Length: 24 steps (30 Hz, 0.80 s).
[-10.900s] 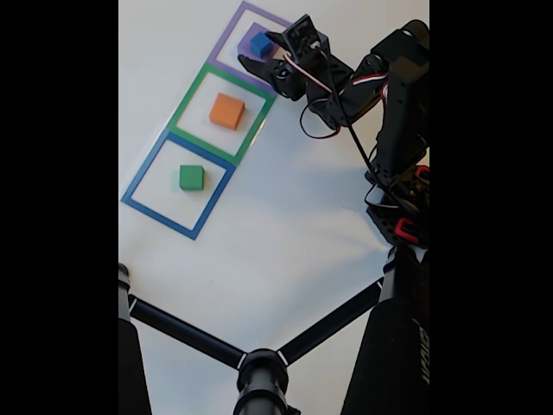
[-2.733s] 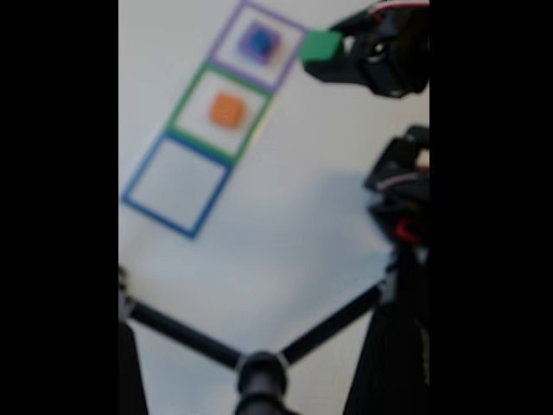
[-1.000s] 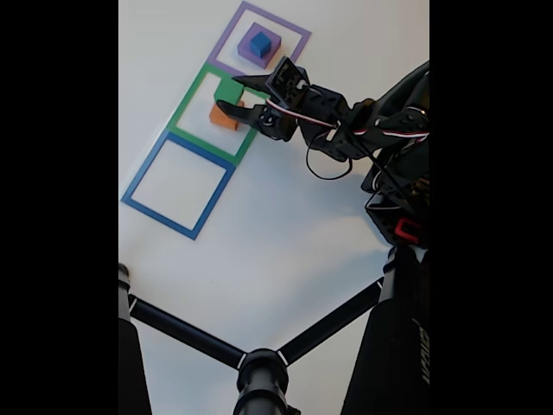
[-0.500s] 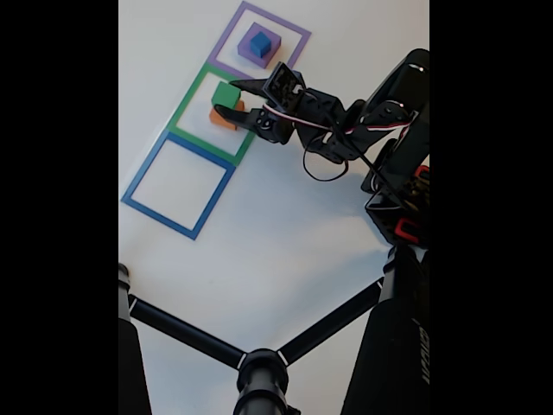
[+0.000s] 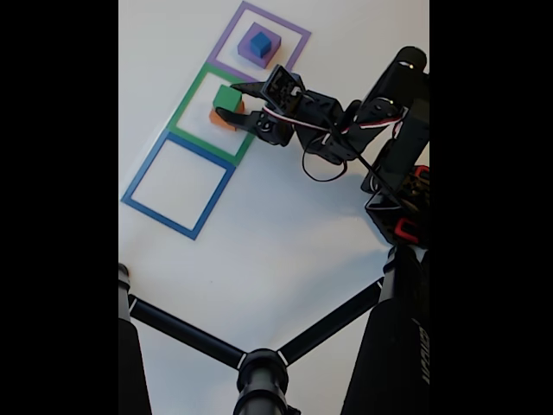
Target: Tower of hanoi
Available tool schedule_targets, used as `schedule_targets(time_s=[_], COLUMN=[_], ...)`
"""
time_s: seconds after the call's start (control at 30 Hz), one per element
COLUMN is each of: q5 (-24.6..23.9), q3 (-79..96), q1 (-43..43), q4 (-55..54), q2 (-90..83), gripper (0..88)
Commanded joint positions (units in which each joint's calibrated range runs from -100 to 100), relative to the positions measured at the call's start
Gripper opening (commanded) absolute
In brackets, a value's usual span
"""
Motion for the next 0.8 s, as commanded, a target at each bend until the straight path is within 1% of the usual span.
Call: schedule_targets(time_s=[0.0, 0.33, 0.37, 0.4, 0.47, 0.67, 0.77], q5=[0.0, 0.0, 0.0, 0.0, 0.0, 0.0, 0.0], q3=[-1.7, -2.8, -2.9, -2.9, -2.9, -2.9, -2.7], q1=[0.2, -0.1, -0.1, 0.0, 0.0, 0.2, 0.3], q4=[-1.5, -1.9, -1.9, -2.0, -2.0, -2.0, -1.8], q2=[0.4, 1.9, 2.1, 2.2, 2.3, 2.4, 1.4], gripper=[9.6, 11.7, 12.4, 15.8, 18.8, 23.8, 24.9])
